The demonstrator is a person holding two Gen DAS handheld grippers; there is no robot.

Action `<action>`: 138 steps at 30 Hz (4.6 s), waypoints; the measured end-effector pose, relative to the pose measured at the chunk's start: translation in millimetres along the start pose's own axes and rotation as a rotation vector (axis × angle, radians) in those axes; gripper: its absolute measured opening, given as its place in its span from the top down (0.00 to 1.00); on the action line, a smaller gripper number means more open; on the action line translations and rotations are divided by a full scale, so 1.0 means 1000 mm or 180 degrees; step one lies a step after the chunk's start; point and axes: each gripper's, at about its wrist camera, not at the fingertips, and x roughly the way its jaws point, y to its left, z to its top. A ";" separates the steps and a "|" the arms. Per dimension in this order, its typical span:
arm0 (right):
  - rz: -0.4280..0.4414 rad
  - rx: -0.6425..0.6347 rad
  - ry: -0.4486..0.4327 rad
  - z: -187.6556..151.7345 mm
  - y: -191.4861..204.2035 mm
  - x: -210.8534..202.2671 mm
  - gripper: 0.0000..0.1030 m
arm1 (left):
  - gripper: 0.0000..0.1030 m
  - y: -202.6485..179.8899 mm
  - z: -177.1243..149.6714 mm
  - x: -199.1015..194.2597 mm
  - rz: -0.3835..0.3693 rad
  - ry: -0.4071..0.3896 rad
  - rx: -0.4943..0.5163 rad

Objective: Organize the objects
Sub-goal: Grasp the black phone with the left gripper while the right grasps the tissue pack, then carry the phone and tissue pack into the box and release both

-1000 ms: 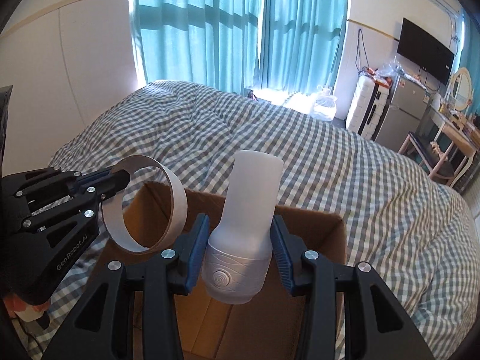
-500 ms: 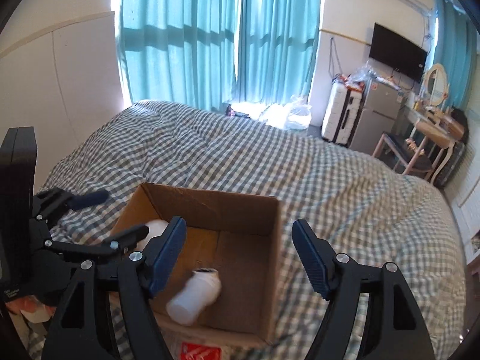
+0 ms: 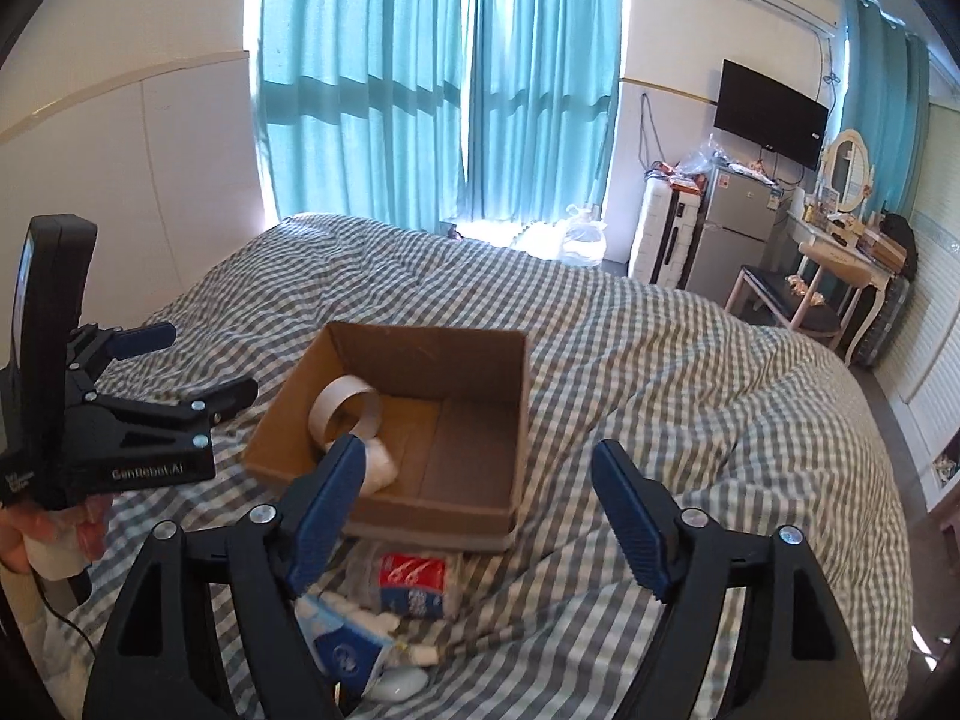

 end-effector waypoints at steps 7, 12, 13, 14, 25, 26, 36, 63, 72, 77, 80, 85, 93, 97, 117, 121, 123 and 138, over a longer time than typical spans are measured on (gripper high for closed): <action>0.0186 -0.0029 0.0284 -0.058 0.032 0.015 0.19 | 0.03 0.010 -0.052 -0.008 0.0130 0.0082 -0.0216; 0.0253 0.0014 0.0668 -0.103 0.053 0.055 0.19 | 0.03 0.015 -0.097 0.002 0.0124 0.0282 -0.0201; 0.0286 0.0033 0.0720 -0.107 0.055 0.062 0.19 | 0.03 0.015 -0.105 0.007 0.0103 0.0360 -0.0170; 0.0311 0.0045 0.0756 -0.110 0.056 0.067 0.19 | 0.03 0.016 -0.111 0.011 0.0101 0.0416 -0.0158; 0.0357 -0.0036 0.1056 -0.126 0.074 0.109 0.19 | 0.03 0.027 -0.129 0.023 -0.0009 0.0515 -0.0273; 0.0343 -0.0068 0.1027 -0.125 0.076 0.106 0.24 | 0.03 0.025 -0.129 0.023 0.0006 0.0521 -0.0255; 0.0329 0.0122 0.0486 -0.106 0.056 0.050 0.77 | 0.03 -0.006 -0.134 0.018 -0.0116 0.0596 0.0010; -0.0098 0.0395 0.0448 -0.139 0.015 0.018 0.80 | 0.18 -0.100 -0.171 0.038 -0.1135 0.1180 0.0586; -0.0108 0.0364 0.0390 -0.139 0.019 0.008 0.80 | 0.22 -0.093 -0.165 0.015 -0.1089 0.1027 0.0517; -0.0093 0.0364 0.0378 -0.136 0.019 0.005 0.80 | 0.22 -0.081 -0.153 -0.005 -0.1131 0.0833 0.0390; -0.0094 0.0368 0.0368 -0.132 0.019 0.003 0.80 | 0.22 -0.070 -0.139 -0.022 -0.1213 0.0655 0.0278; -0.0129 0.0295 0.0294 -0.117 0.026 -0.001 0.80 | 0.22 -0.059 -0.111 -0.031 -0.1126 0.0364 0.0159; -0.0068 0.0105 0.0096 -0.073 0.035 -0.004 0.80 | 0.22 -0.034 -0.068 -0.033 -0.0815 0.0054 0.0044; -0.0021 0.0023 -0.0024 -0.040 0.038 0.000 0.80 | 0.22 -0.026 -0.040 -0.031 -0.0756 -0.0096 0.0086; -0.0015 -0.0108 0.0073 0.069 0.009 0.133 0.80 | 0.22 -0.025 0.055 0.091 -0.0606 0.0077 0.0202; 0.0070 -0.0022 0.0174 0.056 -0.007 0.160 0.80 | 0.22 -0.034 0.051 0.120 -0.0653 0.0163 0.0311; 0.0105 0.0016 0.0234 0.046 -0.015 0.170 0.80 | 0.22 -0.038 0.046 0.133 -0.0626 0.0237 0.0341; 0.0211 0.0233 -0.0021 0.048 -0.019 0.127 0.37 | 0.07 -0.034 0.042 0.120 -0.0770 0.0320 0.0209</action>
